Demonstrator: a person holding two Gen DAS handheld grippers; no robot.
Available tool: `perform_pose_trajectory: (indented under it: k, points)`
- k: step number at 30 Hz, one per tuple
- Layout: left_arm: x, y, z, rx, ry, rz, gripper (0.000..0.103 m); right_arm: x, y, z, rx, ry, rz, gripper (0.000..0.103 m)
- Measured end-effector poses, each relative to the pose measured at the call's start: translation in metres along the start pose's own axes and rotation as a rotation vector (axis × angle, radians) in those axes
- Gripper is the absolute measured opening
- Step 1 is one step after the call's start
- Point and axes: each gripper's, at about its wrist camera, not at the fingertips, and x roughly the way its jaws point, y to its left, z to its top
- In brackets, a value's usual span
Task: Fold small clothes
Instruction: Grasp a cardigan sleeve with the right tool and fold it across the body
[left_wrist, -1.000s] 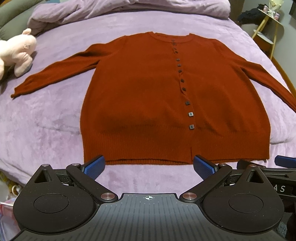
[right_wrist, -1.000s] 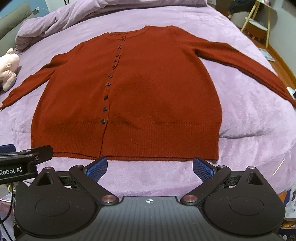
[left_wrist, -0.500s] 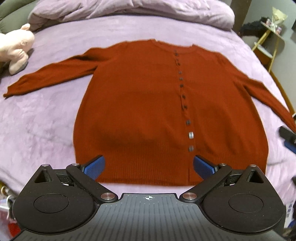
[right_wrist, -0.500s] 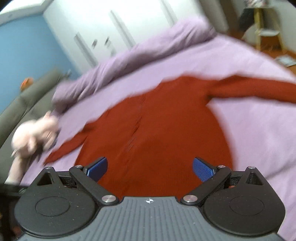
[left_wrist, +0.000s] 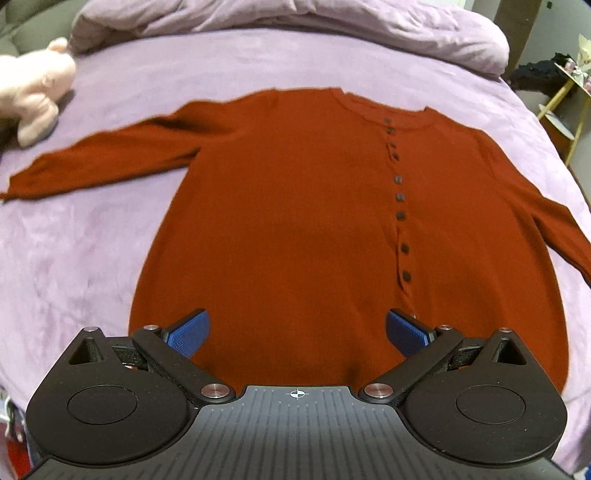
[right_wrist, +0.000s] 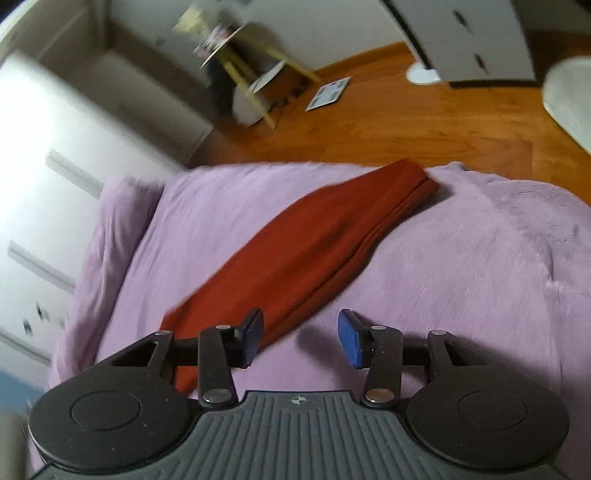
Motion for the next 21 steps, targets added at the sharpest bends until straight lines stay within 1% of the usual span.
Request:
perform_pose_trajectory:
  k: [1,4,5,6,7,8,10,11,12,13,15,16,18,20,21]
  points:
    - [0.001,-0.001,0.001,-0.003,-0.011,-0.003,0.103,0.005,-0.005,0.003,0.031,-0.017,0.004,0.045]
    - [0.006,0.0,0.004,-0.018,-0.019,-0.046,0.103,0.013,-0.011,0.012,0.116,-0.052,0.022,0.043]
    - [0.008,0.0,0.005,-0.019,-0.018,-0.057,0.103,0.018,-0.011,0.013,0.127,-0.059,0.027,0.041]
    - [0.009,0.0,0.007,-0.017,-0.02,-0.068,0.103,0.021,-0.009,0.017,0.117,-0.063,0.024,0.032]
    - [0.011,0.0,0.009,-0.014,-0.025,-0.083,0.103,0.024,-0.006,0.017,0.089,-0.063,0.006,0.021]
    - [0.011,0.001,0.009,-0.01,-0.031,-0.112,0.103,0.029,0.001,0.02,0.039,-0.057,-0.027,0.017]
    - [0.011,0.004,0.012,-0.009,-0.037,-0.202,0.103,0.034,0.023,0.024,-0.078,-0.054,-0.082,0.008]
    - [0.011,0.005,0.016,-0.016,-0.039,-0.241,0.103,0.035,0.038,0.024,-0.15,-0.056,-0.104,0.007]
    - [0.011,0.005,0.02,-0.021,-0.046,-0.277,0.103,0.031,0.054,0.021,-0.221,-0.065,-0.097,0.007]
    - [0.011,0.003,0.025,-0.022,-0.056,-0.308,0.103,0.025,0.076,0.014,-0.3,-0.076,-0.052,0.007]
    - [0.009,-0.002,0.036,-0.02,-0.09,-0.37,0.103,0.011,0.127,-0.01,-0.466,-0.078,0.09,0.006]
    - [0.009,-0.006,0.042,-0.014,-0.104,-0.4,0.103,0.003,0.157,-0.031,-0.557,-0.062,0.192,0.006]
    - [0.015,-0.014,0.056,-0.011,-0.109,-0.459,0.103,-0.008,0.2,-0.07,-0.687,-0.001,0.372,0.007]
    - [0.031,-0.02,0.068,-0.025,-0.07,-0.531,0.103,-0.016,0.234,-0.121,-0.806,0.09,0.555,0.008]
    - [0.041,-0.02,0.073,-0.049,-0.049,-0.541,0.102,-0.018,0.244,-0.144,-0.857,0.139,0.608,0.017]
